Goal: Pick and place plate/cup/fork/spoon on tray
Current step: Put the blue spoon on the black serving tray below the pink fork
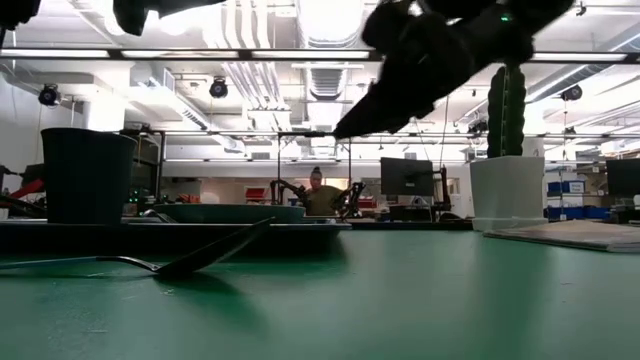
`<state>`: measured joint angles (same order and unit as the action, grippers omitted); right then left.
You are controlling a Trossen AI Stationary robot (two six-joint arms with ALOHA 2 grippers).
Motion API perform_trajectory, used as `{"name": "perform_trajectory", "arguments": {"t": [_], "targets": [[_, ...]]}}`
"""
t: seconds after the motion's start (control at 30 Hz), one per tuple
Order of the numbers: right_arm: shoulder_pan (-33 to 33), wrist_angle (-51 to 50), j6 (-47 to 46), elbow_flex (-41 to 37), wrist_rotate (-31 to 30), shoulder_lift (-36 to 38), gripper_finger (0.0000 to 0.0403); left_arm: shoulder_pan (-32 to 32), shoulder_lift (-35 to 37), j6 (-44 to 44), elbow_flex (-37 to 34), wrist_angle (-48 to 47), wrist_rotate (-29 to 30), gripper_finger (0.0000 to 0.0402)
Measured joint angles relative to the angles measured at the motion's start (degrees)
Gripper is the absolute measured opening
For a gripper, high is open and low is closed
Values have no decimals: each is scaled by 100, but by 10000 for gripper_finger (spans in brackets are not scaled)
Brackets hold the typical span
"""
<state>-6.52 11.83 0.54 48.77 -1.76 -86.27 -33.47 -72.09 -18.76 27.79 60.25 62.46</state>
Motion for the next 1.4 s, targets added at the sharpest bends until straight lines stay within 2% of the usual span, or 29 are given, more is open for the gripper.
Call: {"name": "perform_trajectory", "arguments": {"t": [0.1,0.2,0.33,0.47,0.6,0.77,0.87,1.17,1.27,1.4], "targets": [[-3,336,-6,-364,-3,296,107,-174,-311,434,221,-245,-209,0],[-1,396,11,-562,-18,530,102,-269,-521,1054,709,-1320,-751,0],[-1,407,76,-678,-6,743,95,-288,-763,2201,1808,-3919,-1231,0],[-14,382,81,-708,9,847,91,-284,-1122,4038,2901,-6954,-2264,0],[-25,351,98,-715,13,861,93,-326,-1685,5084,3538,-8491,-3321,0],[-25,349,103,-718,17,838,90,-381,-2216,5418,3614,-8728,-3848,0],[-33,351,104,-718,17,832,87,-364,-2357,5811,3491,-8754,-3941,0],[-36,351,121,-721,19,826,87,-434,-2661,6934,3452,-8731,-4885,3],[-36,349,121,-721,18,826,83,-452,-2798,6919,3452,-8727,-4892,21],[-36,350,155,-721,18,826,82,-452,-2946,6896,3443,-8732,-4870,69]]}}
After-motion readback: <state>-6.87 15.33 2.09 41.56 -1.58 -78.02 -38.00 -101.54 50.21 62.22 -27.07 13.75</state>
